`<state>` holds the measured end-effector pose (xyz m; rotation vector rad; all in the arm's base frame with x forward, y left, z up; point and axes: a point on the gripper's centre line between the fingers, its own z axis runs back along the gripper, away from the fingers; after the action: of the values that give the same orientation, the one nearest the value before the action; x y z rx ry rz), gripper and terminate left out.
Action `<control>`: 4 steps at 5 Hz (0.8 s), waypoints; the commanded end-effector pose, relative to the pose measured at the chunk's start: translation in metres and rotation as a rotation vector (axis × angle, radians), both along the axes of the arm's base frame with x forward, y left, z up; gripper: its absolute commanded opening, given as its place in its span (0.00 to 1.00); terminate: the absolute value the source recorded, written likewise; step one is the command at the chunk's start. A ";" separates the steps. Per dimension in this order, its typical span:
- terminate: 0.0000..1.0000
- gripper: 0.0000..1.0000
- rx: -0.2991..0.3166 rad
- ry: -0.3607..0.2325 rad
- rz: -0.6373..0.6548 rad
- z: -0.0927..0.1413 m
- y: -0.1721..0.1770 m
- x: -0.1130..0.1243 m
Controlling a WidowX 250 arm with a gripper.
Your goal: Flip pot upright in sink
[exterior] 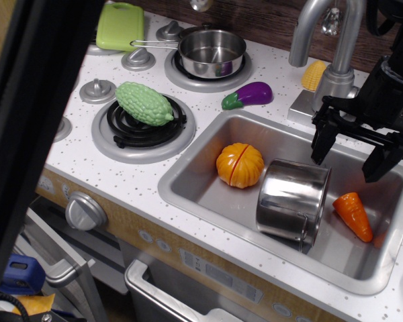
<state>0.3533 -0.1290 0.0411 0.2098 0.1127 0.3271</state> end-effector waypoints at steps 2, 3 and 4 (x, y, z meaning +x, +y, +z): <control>0.00 1.00 0.097 0.000 -0.026 -0.003 0.000 -0.001; 0.00 1.00 0.199 -0.002 -0.052 -0.005 0.003 0.000; 0.00 1.00 0.259 -0.004 -0.073 -0.007 0.008 -0.001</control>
<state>0.3462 -0.1160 0.0176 0.5289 0.0862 0.2393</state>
